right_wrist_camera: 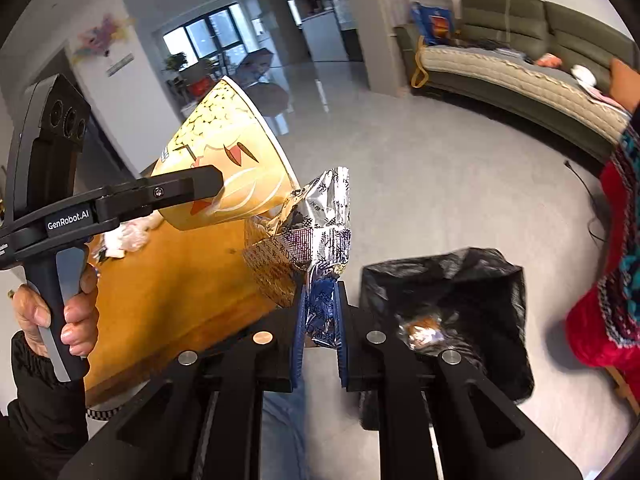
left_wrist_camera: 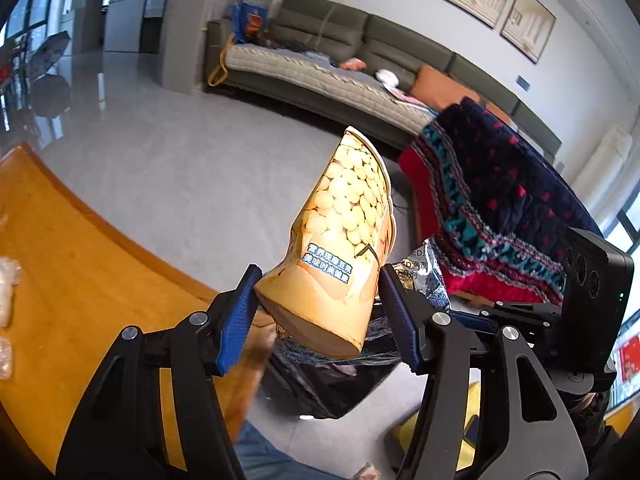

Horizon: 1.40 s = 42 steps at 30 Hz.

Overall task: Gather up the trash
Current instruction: 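Carry the cup and foil bag to the trash bag and release both, then grasp the white glove with the left tool while the right tool grasps a plastic bag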

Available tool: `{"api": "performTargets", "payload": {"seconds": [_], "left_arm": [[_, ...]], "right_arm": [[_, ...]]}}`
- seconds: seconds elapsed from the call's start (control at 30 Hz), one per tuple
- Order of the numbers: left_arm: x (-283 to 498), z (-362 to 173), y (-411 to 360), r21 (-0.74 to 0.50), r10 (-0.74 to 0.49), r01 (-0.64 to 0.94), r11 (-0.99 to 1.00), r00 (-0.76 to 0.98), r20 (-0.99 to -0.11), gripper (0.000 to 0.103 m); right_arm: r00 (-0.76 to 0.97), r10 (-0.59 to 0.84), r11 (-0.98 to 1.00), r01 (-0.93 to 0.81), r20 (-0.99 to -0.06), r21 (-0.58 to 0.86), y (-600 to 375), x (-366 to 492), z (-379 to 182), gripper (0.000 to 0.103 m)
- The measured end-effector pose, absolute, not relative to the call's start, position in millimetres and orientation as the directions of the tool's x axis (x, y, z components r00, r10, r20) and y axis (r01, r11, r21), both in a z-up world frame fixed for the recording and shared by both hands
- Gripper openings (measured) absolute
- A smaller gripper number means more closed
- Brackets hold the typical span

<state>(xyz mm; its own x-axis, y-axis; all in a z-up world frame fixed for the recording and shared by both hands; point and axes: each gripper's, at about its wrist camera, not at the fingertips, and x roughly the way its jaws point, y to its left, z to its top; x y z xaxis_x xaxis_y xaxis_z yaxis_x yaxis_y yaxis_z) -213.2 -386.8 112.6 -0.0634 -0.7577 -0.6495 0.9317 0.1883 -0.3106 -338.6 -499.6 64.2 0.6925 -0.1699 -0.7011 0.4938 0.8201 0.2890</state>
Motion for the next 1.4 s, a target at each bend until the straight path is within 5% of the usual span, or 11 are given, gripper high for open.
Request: {"api": "performTargets", "payload": {"seconds": [0.57, 0.63, 0.67, 0.7, 1.4], "left_arm": [[-263, 45, -487, -0.265, -0.63, 0.953, 0.144, -0.118, -0.768, 0.058], [-257, 41, -496, -0.248, -0.624, 0.955, 0.165, -0.094, -0.776, 0.064], [-255, 37, -502, -0.225, -0.602, 0.957, 0.185, -0.071, -0.795, 0.089], [-256, 35, -505, -0.202, -0.592, 0.958, 0.203, -0.045, -0.805, 0.097], [-205, 51, -444, -0.255, -0.617, 0.921, 0.296, -0.02, -0.787, 0.097]], "right_arm": [[0.501, -0.282, 0.629, 0.74, -0.818, 0.237, -578, -399, -1, 0.015], [0.449, -0.304, 0.607, 0.771, -0.84, 0.192, -587, -397, -8, 0.039], [0.404, -0.339, 0.584, 0.798, -0.85, 0.146, -591, -398, -11, 0.068], [0.38, -0.372, 0.566, 0.816, -0.847, 0.117, -593, -399, -13, 0.075], [0.493, -0.343, 0.684, 0.714, -0.8, 0.147, -546, -350, 26, 0.075]]}}
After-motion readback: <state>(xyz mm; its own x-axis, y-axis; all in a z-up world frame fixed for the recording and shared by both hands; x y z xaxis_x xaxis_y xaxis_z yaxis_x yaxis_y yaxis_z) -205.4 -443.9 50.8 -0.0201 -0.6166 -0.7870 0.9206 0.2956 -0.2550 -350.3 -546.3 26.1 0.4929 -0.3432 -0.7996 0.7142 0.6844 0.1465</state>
